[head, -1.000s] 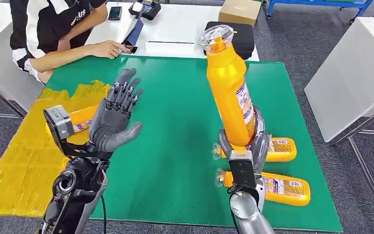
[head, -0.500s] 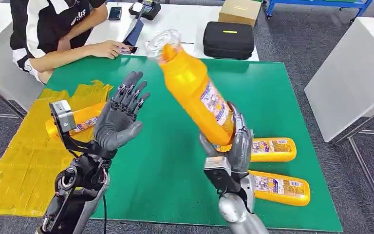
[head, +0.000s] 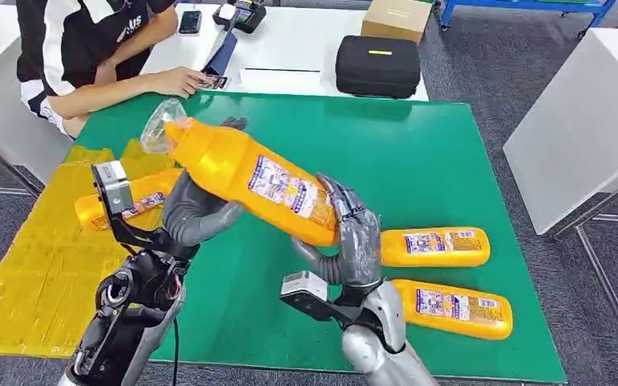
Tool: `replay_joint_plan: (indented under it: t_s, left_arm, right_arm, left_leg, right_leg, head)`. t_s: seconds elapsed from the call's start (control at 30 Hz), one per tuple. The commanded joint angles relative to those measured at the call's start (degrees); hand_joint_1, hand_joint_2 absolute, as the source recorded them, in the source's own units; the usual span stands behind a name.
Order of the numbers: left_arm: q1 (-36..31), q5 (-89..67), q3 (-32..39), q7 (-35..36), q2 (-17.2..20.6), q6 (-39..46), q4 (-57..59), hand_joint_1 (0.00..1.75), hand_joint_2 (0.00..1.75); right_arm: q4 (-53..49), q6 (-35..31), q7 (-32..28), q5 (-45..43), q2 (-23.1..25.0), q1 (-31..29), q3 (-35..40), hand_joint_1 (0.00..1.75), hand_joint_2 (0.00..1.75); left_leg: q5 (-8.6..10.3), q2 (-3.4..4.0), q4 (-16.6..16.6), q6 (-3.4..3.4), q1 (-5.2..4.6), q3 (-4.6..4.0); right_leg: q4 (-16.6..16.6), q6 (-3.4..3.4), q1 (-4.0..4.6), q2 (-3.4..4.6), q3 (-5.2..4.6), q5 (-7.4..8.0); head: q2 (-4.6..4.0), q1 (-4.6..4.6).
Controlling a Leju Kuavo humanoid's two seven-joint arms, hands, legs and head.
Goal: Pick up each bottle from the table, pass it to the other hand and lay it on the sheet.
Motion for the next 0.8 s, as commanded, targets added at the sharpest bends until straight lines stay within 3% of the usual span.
replay_joint_plan:
  t_s: [0.03,0.4,0.43,0.47,0.8]
  left_arm:
    - [-3.1,0.0,0.0,0.4,0.1,-1.3,6.1,0.00,1.75]
    - [-3.0,-1.1,2.3,0.5,-0.3,-2.3,6.7,0.00,1.75]
    - [-3.1,-1.3,2.6,0.4,-0.4,-2.2,6.7,1.48,1.75]
    - [-3.1,-1.6,2.8,0.3,-0.6,-2.1,6.8,1.75,1.75]
    - [-3.1,-2.0,3.3,0.0,-0.3,-2.0,6.9,1.75,1.75]
  right_arm:
    - [8.9,5.5,6.8,9.9,-1.1,-4.4,5.5,1.75,1.75]
    - [10.0,6.8,6.2,13.4,-0.7,-6.0,7.9,1.75,1.75]
    - [9.7,6.6,6.0,13.2,-0.7,-5.9,7.8,1.75,1.75]
    - [9.3,6.8,5.8,13.0,-0.9,-5.8,7.7,1.75,1.75]
    - [9.2,6.6,5.8,12.7,-1.0,-5.8,7.3,1.75,1.75]
  left_leg:
    - [-0.10,-0.04,0.0,0.03,0.03,0.32]
    - [-0.12,-0.06,0.0,0.03,0.04,0.30]
    - [-0.20,-0.06,0.0,0.04,0.05,0.43]
    - [-0.11,-0.06,0.0,0.02,0.03,0.29]
    - [-0.15,-0.11,0.0,0.04,0.04,0.36]
  right_leg:
    - [0.0,-0.30,0.06,0.03,0.31,-0.08]
    - [0.0,-0.28,0.06,0.01,0.31,-0.11]
    - [0.0,-0.39,0.08,0.03,0.43,-0.18]
    - [0.0,-0.28,0.05,0.00,0.29,-0.11]
    - [0.0,-0.35,0.07,-0.04,0.36,-0.15]
  head:
    - [0.00,0.00]
    - [0.00,0.02]
    - [0.00,0.00]
    - [0.00,0.00]
    - [0.00,0.00]
